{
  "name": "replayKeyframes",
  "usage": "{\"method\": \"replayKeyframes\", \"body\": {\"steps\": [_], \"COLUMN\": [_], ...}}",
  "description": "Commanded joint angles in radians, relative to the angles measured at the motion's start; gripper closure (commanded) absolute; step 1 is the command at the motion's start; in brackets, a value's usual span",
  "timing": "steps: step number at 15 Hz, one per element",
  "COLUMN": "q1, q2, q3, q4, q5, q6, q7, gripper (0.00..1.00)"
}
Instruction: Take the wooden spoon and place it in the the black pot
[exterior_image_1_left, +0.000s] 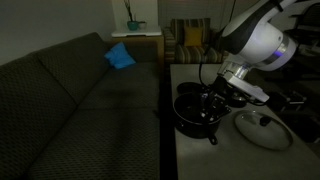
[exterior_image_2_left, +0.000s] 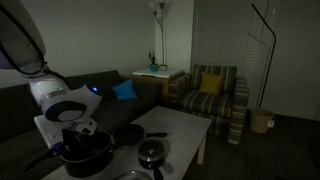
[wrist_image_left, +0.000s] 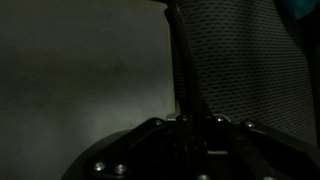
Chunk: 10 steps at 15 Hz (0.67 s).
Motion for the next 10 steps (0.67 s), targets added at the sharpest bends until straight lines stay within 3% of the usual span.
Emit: {"method": "replayKeyframes", "body": {"steps": [1, 4, 10], "q1": [0.021, 0.033, 0.051], "q2": [0.048, 0.083, 0.141], "q3": [-0.023, -0.032, -0.047], "q4": [0.1, 0.16, 0.251], "q5": [0.016, 0.023, 0.056], "q6": [-0.157, -0.234, -0.241], "q7": [0.003, 0.002, 0.084], "gripper": [0.97, 0.97, 0.97]}}
